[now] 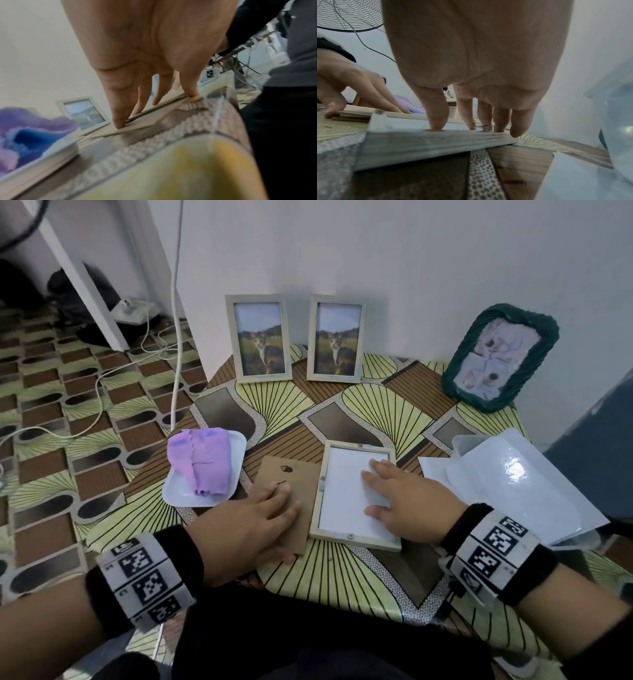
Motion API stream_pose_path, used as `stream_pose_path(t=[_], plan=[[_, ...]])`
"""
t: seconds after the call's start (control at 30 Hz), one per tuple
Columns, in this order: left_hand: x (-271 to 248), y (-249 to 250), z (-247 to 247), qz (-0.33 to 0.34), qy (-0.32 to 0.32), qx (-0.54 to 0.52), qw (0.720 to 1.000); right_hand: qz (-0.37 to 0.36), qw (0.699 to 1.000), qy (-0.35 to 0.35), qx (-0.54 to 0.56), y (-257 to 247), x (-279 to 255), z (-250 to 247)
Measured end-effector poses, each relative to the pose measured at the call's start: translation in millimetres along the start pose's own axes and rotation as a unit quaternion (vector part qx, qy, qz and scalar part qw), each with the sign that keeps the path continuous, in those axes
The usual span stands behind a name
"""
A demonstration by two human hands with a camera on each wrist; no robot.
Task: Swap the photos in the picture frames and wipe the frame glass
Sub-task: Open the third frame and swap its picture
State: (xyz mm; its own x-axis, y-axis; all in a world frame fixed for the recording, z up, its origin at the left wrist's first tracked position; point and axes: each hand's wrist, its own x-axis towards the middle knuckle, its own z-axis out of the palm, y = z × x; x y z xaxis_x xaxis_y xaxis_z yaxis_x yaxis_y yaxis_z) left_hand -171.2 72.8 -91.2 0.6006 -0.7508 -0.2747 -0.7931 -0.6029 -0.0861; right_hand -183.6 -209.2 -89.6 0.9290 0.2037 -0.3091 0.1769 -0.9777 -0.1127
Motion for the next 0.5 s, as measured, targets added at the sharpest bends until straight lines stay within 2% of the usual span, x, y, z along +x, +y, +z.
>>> stream_pose_path(t=[0.17,0.27,0.33,0.4,0.5], plan=[[-6,4,7,0.032,-0.016,0.058,0.998,0.004,1.000,-0.003,0.010,2,2,1],[-7,2,5,0.042,0.003,0.055,0.998,0.003,1.000,-0.002,0.020,3,3,1],[-10,1,-4,0.043,0.043,0.012,0.998,0.003,1.000,0.001,0.026,4,2,1],[-13,0,-15,0.029,0.109,-0.064,0.992,0.002,1.000,0.004,0.030,4,1,0],[-15,-4,-28,-0.015,0.222,-0.165,0.961,-0.001,0.999,0.008,0.033,3,0,0]])
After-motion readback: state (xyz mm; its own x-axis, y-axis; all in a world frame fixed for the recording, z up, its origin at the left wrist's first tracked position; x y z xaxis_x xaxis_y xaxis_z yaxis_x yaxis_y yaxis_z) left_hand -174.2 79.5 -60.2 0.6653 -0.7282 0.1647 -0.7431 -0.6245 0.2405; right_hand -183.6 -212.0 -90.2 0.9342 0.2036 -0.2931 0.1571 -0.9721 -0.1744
